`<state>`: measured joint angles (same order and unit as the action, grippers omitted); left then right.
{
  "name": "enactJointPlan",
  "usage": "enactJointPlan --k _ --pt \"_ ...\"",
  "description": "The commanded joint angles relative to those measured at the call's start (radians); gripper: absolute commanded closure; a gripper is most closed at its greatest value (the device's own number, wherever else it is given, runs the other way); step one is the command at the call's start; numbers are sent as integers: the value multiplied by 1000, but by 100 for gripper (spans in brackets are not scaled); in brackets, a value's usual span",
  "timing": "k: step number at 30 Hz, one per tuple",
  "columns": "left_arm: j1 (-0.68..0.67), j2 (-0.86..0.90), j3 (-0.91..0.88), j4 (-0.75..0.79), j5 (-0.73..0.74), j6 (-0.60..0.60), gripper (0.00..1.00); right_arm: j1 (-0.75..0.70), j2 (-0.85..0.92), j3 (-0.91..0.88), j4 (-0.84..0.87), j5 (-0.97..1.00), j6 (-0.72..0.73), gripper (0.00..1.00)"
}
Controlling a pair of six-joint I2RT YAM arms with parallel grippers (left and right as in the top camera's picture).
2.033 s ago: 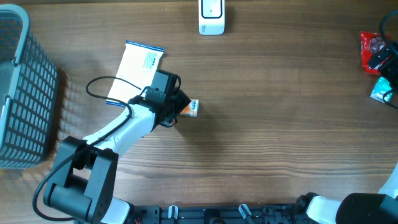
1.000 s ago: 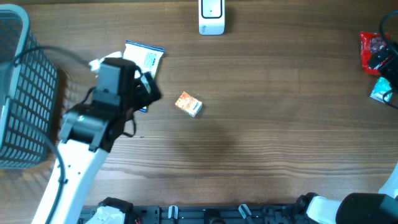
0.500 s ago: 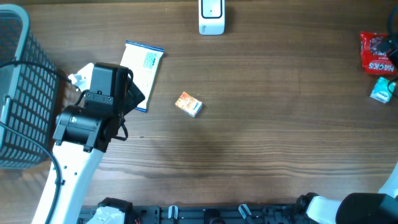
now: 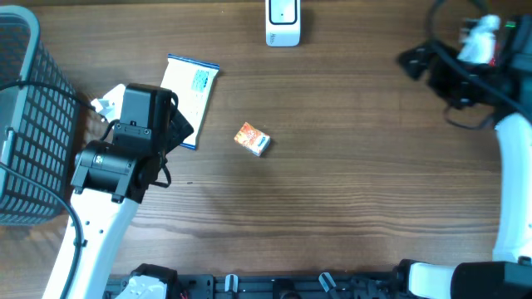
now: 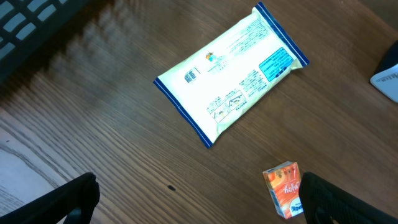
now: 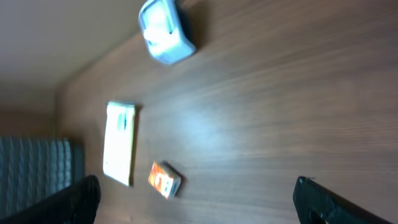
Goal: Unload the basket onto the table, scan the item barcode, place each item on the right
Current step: 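Reach the right gripper to the orange tissue pack and grasp it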
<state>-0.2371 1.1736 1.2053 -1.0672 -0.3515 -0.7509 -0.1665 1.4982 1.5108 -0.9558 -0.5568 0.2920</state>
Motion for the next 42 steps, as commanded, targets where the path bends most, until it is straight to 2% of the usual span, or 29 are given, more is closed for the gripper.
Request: enactJointPlan --k 1,4,8,11,12,16,22,28,35,39,42 --pt "5 5 1 0 -24 -20 0 149 68 -54 56 47 -52 0" --pt "5 5 1 0 -24 -20 0 254 136 -85 135 116 -52 0" --pt "5 5 1 0 -24 -20 0 330 248 -87 198 111 -55 1" --pt "5 5 1 0 -24 -20 0 375 337 -87 230 91 -69 24" --pt "5 5 1 0 -24 -20 0 393 371 -87 243 43 -102 27" --pt "5 5 1 0 -24 -20 0 462 497 -89 299 -164 -215 27" --pt "5 5 1 0 -24 -20 0 591 619 -89 437 -198 -163 26" --pt "5 5 1 0 -24 -20 0 667 621 -89 481 -26 -159 21" --pt "5 5 1 0 -24 -20 0 717 623 -98 431 209 -161 22" --pt "5 5 1 0 -24 -20 0 717 623 -99 428 177 -158 51" --pt "5 5 1 0 -24 -20 0 717 623 -99 428 140 -158 66"
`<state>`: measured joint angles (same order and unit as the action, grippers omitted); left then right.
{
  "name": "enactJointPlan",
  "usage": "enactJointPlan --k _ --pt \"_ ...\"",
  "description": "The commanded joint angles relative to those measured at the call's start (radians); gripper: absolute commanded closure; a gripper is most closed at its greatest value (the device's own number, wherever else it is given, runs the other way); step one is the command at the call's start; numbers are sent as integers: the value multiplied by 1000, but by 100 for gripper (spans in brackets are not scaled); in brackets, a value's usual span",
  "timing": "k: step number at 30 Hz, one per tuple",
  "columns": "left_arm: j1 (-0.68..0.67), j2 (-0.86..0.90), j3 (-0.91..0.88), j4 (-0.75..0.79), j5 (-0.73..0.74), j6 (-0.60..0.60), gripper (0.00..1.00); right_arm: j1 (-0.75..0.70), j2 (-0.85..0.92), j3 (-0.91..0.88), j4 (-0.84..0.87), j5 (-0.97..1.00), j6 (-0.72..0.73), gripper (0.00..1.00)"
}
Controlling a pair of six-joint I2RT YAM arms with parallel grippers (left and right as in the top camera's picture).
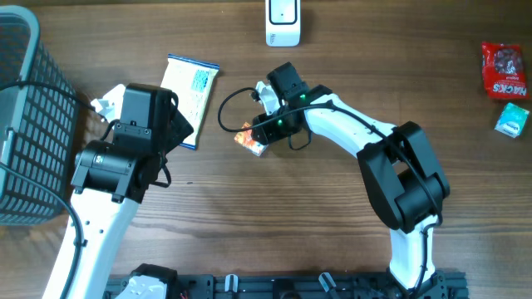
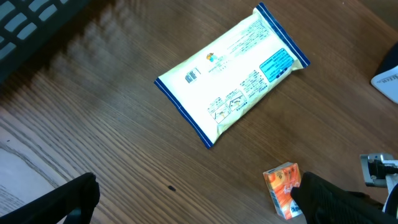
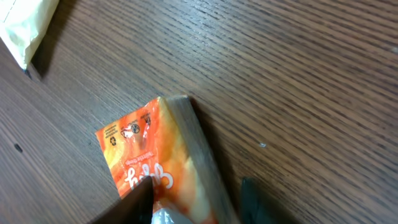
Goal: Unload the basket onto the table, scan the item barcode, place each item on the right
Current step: 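Reach the right gripper to the orange tissue pack and grasp it, then carry the orange tissue pack with the right gripper to the scanner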
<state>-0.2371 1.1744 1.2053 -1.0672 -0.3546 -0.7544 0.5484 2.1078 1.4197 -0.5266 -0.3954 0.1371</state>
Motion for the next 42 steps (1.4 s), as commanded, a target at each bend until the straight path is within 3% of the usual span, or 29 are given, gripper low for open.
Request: enactJointPlan --k 1,7,12,15,19,21,22,25,29,34,42 --pt "5 4 1 0 -21 -16 0 2 13 -8 -2 -24 -1 67" --pt "5 4 1 0 -21 -17 0 2 13 -8 -2 -51 23 71" --pt "5 4 1 0 -21 -16 0 4 23 -8 -2 -51 23 59" --pt "5 4 1 0 -21 -17 0 4 47 -8 2 -58 78 59" --pt "5 4 1 0 -21 -17 0 4 53 -8 0 -58 79 73" --pt "5 4 1 0 -21 -17 0 4 53 -8 2 -58 87 84" --pt "5 4 1 0 -21 -17 0 4 53 -8 2 -58 101 96" --pt "5 4 1 0 -21 -17 0 2 53 -8 10 -105 103 96" --pt "5 4 1 0 -21 -17 0 -69 48 23 -7 -390 118 96" --pt "5 4 1 0 -21 -16 0 -299 45 26 20 -866 150 96" --pt "5 4 1 0 -21 -17 0 -560 45 26 163 -1213 295 96"
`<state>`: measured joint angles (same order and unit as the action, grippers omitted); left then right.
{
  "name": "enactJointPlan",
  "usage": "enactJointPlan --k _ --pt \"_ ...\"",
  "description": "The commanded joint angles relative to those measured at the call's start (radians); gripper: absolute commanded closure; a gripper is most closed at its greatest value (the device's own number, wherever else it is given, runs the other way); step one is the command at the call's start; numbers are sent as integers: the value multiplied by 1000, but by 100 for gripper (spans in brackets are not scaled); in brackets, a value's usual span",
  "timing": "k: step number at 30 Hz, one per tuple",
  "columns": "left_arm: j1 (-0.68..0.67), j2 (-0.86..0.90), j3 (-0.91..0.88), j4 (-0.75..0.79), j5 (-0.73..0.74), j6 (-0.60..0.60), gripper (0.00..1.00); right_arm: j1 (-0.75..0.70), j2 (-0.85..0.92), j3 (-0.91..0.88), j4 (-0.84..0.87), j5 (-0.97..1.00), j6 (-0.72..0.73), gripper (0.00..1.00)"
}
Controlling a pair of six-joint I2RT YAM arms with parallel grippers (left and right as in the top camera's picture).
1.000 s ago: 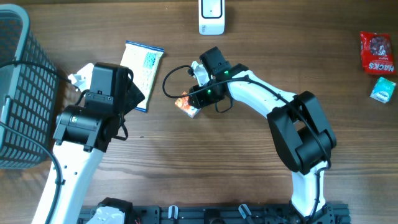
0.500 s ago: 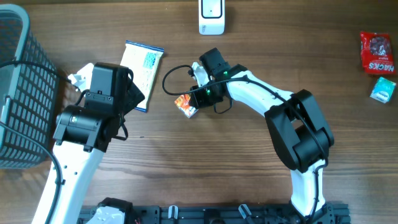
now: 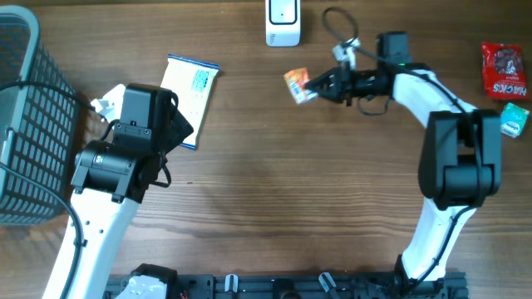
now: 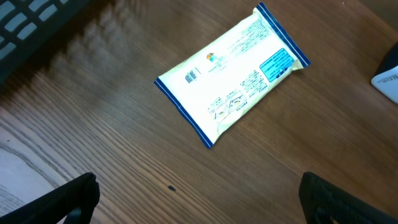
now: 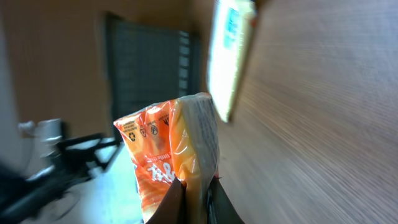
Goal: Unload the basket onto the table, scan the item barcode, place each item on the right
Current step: 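Carry the orange tissue pack with the right gripper to the scanner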
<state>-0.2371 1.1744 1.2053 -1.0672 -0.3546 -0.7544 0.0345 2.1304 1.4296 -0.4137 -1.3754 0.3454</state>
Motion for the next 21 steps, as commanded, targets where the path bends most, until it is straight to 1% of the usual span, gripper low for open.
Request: enactJointPlan --k 1,4,11,18,21 --pt "5 4 1 0 -21 -17 0 -66 23 16 75 -247 158 96" --pt "5 4 1 0 -21 -17 0 -84 23 15 75 -248 208 96" --pt "5 4 1 0 -21 -17 0 8 23 15 62 -248 208 96" --pt "5 4 1 0 -21 -17 0 17 23 15 67 -247 220 96" --pt "5 4 1 0 -21 -17 0 17 23 15 94 -246 224 96"
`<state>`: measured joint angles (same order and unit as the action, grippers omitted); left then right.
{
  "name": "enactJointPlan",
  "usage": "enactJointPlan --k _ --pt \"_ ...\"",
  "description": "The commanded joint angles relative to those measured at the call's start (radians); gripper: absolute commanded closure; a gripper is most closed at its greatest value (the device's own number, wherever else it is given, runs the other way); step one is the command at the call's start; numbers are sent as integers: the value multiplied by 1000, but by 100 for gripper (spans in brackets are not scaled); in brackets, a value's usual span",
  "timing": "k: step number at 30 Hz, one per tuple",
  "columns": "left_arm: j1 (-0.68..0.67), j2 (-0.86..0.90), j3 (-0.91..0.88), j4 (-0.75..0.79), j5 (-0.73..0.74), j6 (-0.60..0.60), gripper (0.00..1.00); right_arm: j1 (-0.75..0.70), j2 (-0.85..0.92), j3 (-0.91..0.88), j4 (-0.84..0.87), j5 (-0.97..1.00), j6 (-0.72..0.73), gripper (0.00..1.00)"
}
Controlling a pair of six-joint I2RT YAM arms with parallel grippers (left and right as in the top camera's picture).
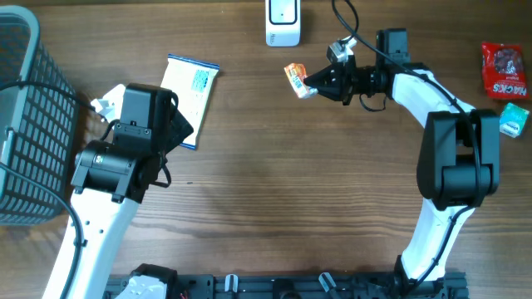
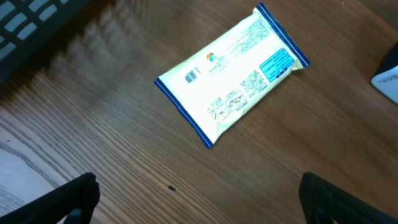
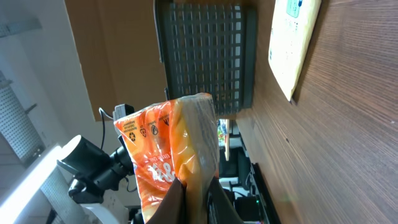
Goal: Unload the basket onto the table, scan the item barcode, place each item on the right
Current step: 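Carry the orange tissue pack with the right gripper to the scanner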
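My right gripper [image 1: 316,83] is shut on a small orange packet [image 1: 297,80], holding it in the air just below and right of the white scanner [image 1: 283,22] at the table's far edge. In the right wrist view the orange packet [image 3: 168,158] fills the middle, pinched between my fingers [image 3: 176,202]. A white label with a barcode faces up on the packet in the overhead view. My left gripper [image 2: 199,199] stands open over bare table, near the white and blue pouch [image 2: 231,73].
A dark wire basket [image 1: 23,116] stands at the left edge. The white and blue pouch [image 1: 191,98] lies beside my left arm. A red snack bag [image 1: 504,71] and a small teal packet [image 1: 513,121] lie at the far right.
My right gripper has shifted slightly up and left with the orange packet, and the packet has turned, its barcode label now showing from above. The left arm has not moved.
The orange packet lay mid-table with my right arm far off at the right. Then my right gripper was down at the packet. Then it held the packet raised near the scanner, and now holds it there, turned.
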<state>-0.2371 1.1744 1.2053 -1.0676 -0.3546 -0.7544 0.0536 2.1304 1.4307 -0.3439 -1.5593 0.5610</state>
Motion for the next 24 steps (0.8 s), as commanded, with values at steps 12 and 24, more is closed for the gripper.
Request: enactJointPlan --k 12,24 --pt "5 4 1 0 -21 -17 0 24 -35 15 -24 554 -69 96" --pt "5 4 1 0 -21 -16 0 276 -195 24 193 1645 -190 96"
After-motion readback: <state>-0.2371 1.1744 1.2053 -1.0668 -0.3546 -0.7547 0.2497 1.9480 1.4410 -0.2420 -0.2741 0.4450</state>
